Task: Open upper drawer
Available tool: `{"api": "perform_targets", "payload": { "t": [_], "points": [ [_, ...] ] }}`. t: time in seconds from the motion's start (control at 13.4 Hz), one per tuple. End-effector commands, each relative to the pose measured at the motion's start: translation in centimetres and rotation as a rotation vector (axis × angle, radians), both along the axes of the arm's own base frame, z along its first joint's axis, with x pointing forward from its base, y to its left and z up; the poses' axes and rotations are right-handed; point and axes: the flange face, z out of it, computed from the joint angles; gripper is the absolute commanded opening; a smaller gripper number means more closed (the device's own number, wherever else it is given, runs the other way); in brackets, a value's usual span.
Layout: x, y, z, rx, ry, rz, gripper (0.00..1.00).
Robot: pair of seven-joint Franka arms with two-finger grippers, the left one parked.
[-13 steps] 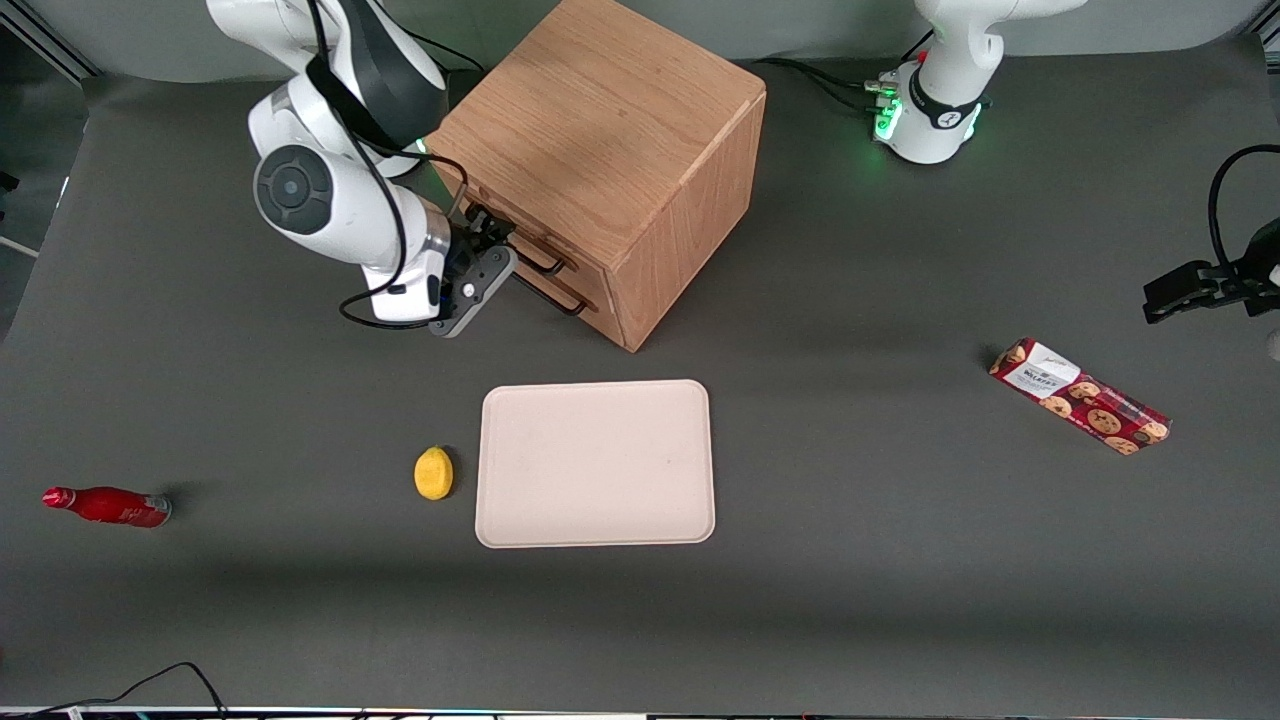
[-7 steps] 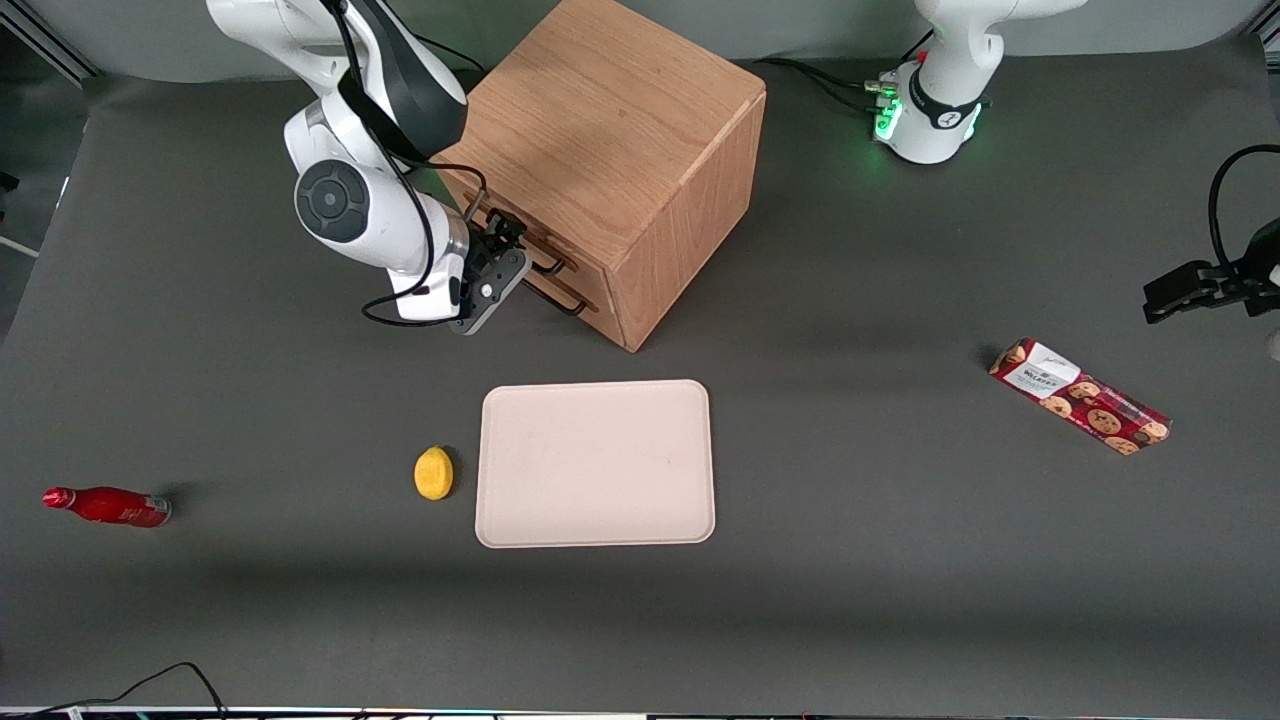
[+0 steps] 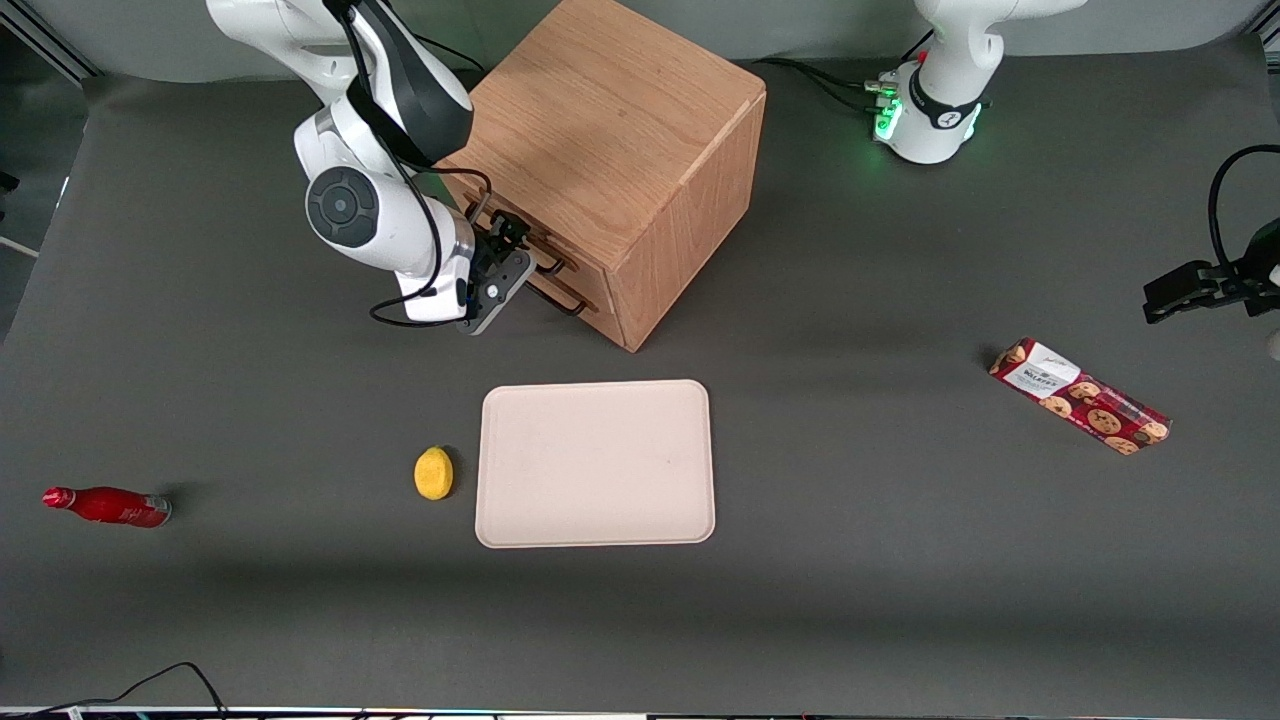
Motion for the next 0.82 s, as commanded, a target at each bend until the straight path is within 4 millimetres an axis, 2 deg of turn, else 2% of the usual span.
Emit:
{"api": "perform_targets", "payload": {
  "t": [0.0, 0.75],
  "points": [
    [-0.1, 0.3, -0.6, 0.036, -0.003, 0.008, 1.0],
    [0.5, 0.2, -1.8, 0.04, -0.03, 0.001, 1.0]
  ]
}}
